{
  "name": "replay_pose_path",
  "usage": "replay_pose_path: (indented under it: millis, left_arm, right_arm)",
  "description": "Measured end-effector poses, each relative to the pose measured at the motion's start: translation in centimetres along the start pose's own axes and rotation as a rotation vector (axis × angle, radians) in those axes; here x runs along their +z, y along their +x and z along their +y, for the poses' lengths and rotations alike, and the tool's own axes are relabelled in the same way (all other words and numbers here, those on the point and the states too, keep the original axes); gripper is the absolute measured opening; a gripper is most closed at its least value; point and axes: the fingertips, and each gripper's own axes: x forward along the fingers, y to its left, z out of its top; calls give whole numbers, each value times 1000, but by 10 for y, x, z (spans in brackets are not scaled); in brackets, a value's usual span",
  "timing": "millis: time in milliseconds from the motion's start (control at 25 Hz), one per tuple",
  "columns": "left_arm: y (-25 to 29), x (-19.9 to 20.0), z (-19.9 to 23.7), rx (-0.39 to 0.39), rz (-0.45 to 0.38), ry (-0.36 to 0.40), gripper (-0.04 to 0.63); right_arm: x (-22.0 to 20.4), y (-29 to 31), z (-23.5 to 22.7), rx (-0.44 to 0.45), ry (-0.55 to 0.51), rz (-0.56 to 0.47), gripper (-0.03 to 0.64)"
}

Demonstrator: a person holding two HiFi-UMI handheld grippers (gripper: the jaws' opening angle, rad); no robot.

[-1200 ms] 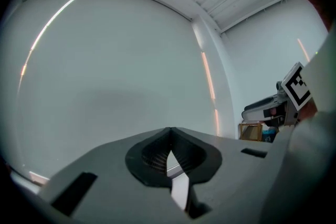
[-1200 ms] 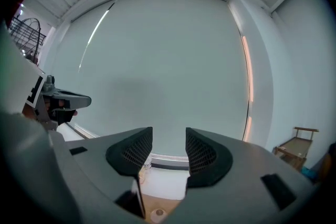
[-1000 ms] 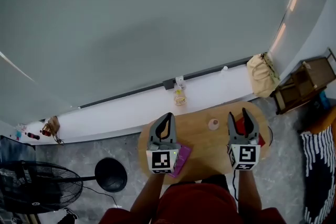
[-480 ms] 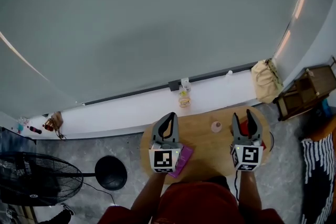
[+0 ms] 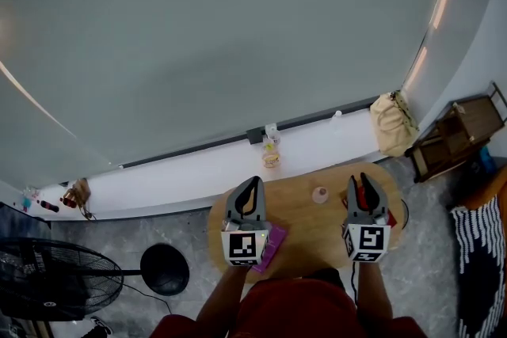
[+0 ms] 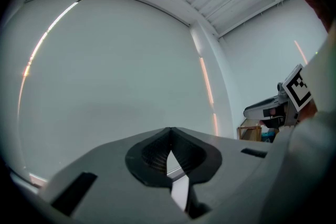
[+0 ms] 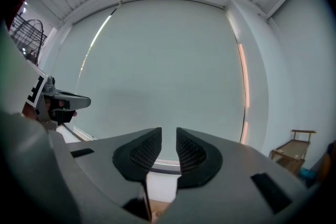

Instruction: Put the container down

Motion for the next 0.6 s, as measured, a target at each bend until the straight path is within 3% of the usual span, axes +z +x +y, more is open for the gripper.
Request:
replay_pose_path:
  millis: [240, 600]
  left_arm:
    - [-3, 0, 0, 0, -14, 13, 6]
    - [-8, 1, 6, 11, -16, 13, 6]
  right_arm:
    - [0, -5, -2, -21, 6, -5, -2]
    - [0, -4, 2, -23, 4, -5, -2]
